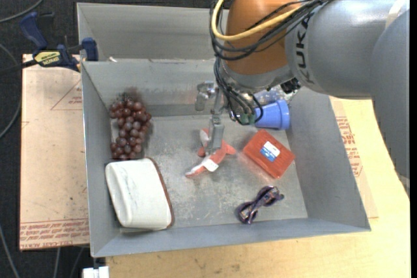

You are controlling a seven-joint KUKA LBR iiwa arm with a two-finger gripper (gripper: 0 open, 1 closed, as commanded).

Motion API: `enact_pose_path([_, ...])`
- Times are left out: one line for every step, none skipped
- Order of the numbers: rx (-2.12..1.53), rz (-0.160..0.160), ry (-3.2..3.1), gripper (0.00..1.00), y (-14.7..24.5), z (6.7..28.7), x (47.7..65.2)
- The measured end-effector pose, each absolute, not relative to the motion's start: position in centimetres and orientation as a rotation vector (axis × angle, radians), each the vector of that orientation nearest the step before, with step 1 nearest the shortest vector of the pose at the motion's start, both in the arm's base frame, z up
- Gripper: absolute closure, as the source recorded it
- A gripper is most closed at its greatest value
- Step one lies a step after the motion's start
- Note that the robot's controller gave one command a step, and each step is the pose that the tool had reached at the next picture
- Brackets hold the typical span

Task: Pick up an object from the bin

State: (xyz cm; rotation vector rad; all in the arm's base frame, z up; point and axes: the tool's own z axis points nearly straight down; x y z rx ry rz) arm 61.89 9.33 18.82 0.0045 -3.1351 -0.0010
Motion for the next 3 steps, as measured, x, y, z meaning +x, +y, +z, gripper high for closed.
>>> enact_pose_path([0.002, -0.002, -3.143, 0.0, 9.3, 19.3, 62.0])
enact_pose_path([0.081, -0.004, -3.144, 0.0, 7.6, 15.8, 60.6])
enact_pose_path([0.177, -0.003, -3.141, 0.0, 5.4, 10.6, 60.0])
